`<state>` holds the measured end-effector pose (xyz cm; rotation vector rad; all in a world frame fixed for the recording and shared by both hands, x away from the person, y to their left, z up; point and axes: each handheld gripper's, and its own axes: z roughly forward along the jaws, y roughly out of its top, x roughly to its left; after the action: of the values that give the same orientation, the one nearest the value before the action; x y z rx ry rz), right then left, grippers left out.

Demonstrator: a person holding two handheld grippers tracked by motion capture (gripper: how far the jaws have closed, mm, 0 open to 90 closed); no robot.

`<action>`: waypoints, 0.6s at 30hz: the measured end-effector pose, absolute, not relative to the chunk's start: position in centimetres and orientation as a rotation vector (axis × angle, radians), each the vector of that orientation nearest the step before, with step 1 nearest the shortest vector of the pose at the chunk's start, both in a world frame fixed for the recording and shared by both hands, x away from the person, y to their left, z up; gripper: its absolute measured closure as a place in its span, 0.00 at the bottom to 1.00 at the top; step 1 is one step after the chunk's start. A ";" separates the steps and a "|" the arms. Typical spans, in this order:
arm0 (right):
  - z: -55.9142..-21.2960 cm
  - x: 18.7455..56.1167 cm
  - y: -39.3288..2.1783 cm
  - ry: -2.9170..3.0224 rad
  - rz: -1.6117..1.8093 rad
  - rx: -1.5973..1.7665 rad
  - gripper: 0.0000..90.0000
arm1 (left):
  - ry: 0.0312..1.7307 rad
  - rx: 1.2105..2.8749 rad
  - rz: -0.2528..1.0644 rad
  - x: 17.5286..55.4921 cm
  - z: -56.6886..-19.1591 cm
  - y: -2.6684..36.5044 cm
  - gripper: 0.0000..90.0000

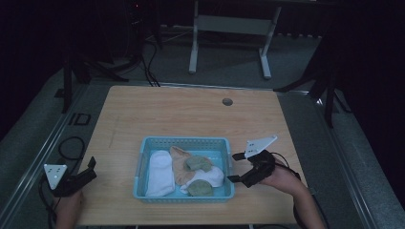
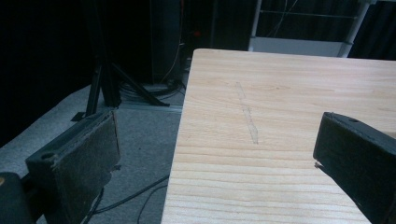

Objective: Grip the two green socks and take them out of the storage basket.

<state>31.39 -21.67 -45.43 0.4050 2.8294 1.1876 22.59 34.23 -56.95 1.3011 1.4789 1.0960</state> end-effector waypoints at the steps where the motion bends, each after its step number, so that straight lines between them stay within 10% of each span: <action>1: -45.5 31.5 -21.2 2.844 1.189 0.394 0.23 | 1.479 1.301 1.093 22.6 -56.9 34.3 0.01; 18: -47.0 32.1 -17.5 2.935 1.104 0.308 0.26 | 1.474 1.304 1.092 22.6 -56.9 34.2 0.01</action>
<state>32.06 -17.54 -47.03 0.3083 2.9349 1.1038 22.60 34.24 -56.95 1.3039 1.4741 1.0919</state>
